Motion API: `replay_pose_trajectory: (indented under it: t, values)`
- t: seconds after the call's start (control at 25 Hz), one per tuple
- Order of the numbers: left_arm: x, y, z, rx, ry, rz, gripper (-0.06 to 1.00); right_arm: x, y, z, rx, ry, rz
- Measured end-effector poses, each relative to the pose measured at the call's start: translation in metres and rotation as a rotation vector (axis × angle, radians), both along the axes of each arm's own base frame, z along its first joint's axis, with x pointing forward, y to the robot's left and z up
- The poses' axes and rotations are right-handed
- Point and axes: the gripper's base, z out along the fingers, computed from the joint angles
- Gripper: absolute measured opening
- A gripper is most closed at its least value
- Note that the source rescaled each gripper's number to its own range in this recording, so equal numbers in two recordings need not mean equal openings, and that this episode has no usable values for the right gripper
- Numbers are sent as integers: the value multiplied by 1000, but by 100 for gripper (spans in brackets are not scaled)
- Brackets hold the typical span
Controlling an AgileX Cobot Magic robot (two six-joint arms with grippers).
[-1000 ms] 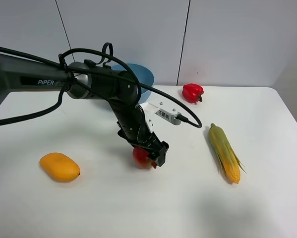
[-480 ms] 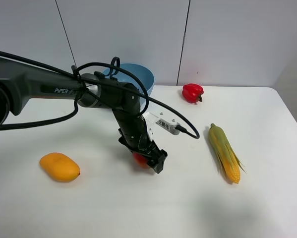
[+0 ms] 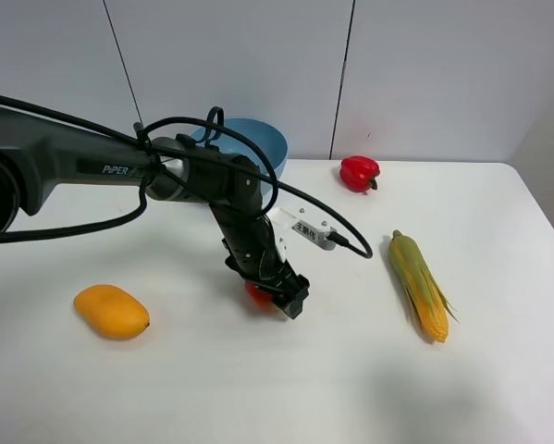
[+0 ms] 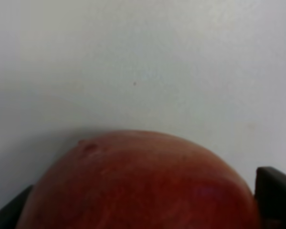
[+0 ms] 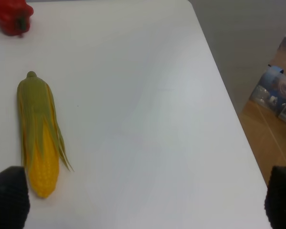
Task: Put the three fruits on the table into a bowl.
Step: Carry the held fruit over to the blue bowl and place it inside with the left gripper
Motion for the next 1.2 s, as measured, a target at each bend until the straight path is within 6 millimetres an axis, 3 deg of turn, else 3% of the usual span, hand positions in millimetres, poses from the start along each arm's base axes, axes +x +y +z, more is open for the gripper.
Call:
replay_pose_trajectory:
  t: [0.12, 0.32, 0.4, 0.52, 0.68, 0.88, 1.0, 1.2]
  values:
    - [-1, 1, 17, 3, 1, -27, 55, 0, 0, 0, 0, 0, 0]
    - [11, 6, 113, -83, -242, -72, 55, 0, 0, 0, 0, 0, 0]
    - [28, 14, 144, -121, -379, -46, 55, 0, 0, 0, 0, 0, 0]
    - [63, 32, 165, -160, -541, 28, 55, 0, 0, 0, 0, 0, 0]
    - [111, 59, 164, -181, -661, 145, 55, 0, 0, 0, 0, 0, 0]
    - [160, 91, 134, -176, -705, 267, 55, 0, 0, 0, 0, 0, 0]
    - [178, 96, 116, -202, -709, 324, 55, 0, 0, 0, 0, 0, 0]
    - [189, 91, 89, -218, -662, 357, 55, 0, 0, 0, 0, 0, 0]
